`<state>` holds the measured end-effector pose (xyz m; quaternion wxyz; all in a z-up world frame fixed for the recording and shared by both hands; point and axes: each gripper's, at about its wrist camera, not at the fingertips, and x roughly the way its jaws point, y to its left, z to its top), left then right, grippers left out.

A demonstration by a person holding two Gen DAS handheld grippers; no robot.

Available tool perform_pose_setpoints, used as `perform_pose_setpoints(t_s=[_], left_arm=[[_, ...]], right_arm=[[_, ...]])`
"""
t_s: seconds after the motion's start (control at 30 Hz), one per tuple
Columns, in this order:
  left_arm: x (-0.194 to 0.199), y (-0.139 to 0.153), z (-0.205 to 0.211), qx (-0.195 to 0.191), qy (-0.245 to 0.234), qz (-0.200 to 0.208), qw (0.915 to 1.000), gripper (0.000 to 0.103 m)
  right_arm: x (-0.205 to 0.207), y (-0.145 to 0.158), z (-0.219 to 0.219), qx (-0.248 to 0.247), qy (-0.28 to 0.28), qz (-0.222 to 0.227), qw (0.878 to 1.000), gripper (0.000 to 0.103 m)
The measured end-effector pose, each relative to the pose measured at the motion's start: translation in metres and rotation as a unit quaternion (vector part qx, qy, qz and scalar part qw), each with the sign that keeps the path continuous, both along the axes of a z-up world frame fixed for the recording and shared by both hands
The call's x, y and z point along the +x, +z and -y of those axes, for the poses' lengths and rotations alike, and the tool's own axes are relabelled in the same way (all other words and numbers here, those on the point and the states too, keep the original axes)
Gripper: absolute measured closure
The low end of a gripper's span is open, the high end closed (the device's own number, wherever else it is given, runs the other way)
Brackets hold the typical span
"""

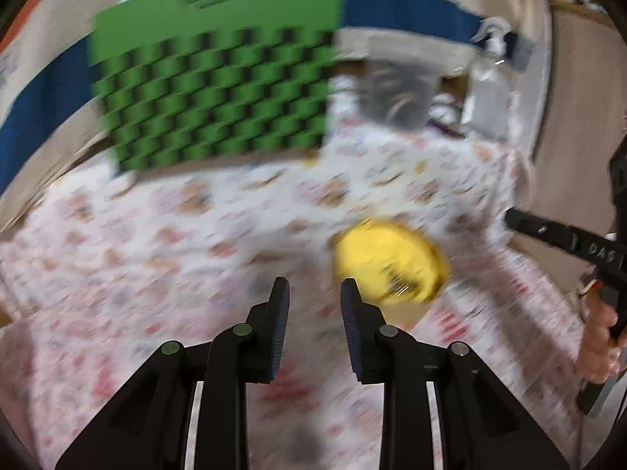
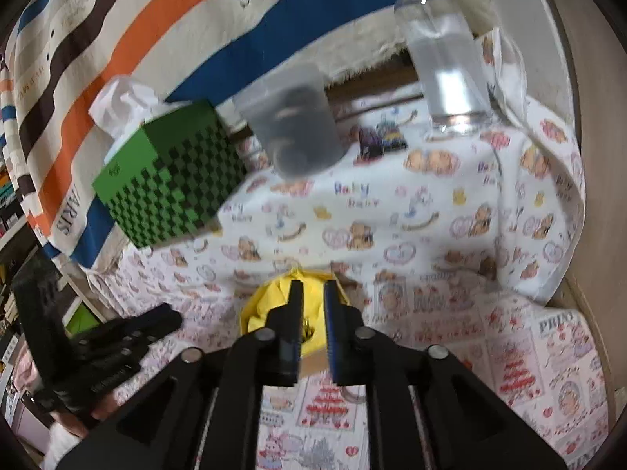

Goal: Organize jewelry
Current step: 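Grasp the small silver ring with the left tool and lift it over the gold box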

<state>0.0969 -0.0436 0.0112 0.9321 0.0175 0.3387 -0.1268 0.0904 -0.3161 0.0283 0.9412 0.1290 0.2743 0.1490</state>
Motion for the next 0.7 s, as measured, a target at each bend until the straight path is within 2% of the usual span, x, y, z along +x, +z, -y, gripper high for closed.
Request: perform_pose_setpoints(t_s=[0.1, 0.17, 0.27, 0.33, 0.47, 0.6, 0.7], left_arm=[[-0.004, -0.01, -0.027, 0.003, 0.026, -0.067, 0.9974, 0.077], [-0.007, -0.021, -0.042, 0.006, 0.04, -0.109, 0.9932, 0.077], [-0.016, -0.039, -0.05, 0.046, 0.056, -0.177, 0.9814, 0.08], [-0.028, -0.042, -0.048, 0.024, 0.032, -0.189, 0.9812, 0.08], [-0.036, -0.048, -0.036, 0.045, 0.04, -0.195, 0.9789, 0.08], [-0.031, -0.06, -0.035, 0.051, 0.054, -0.228, 0.9708, 0.08], [-0.03, -0.065, -0.031, 0.056, 0.052, -0.226, 0.9712, 0.08]], right_arm=[[0.002, -0.005, -0.007, -0.002, 0.006, -0.01, 1.0, 0.084], [0.003, -0.009, -0.009, -0.004, 0.011, -0.016, 1.0, 0.084], [0.003, -0.013, -0.011, -0.016, 0.011, -0.018, 1.0, 0.08], [0.004, -0.015, -0.011, -0.018, 0.01, -0.023, 1.0, 0.079], [0.006, -0.02, -0.011, -0.024, 0.008, -0.032, 0.999, 0.077], [0.006, -0.024, -0.013, -0.033, 0.007, -0.037, 0.999, 0.075], [0.008, -0.026, -0.012, -0.035, 0.005, -0.04, 0.999, 0.074]])
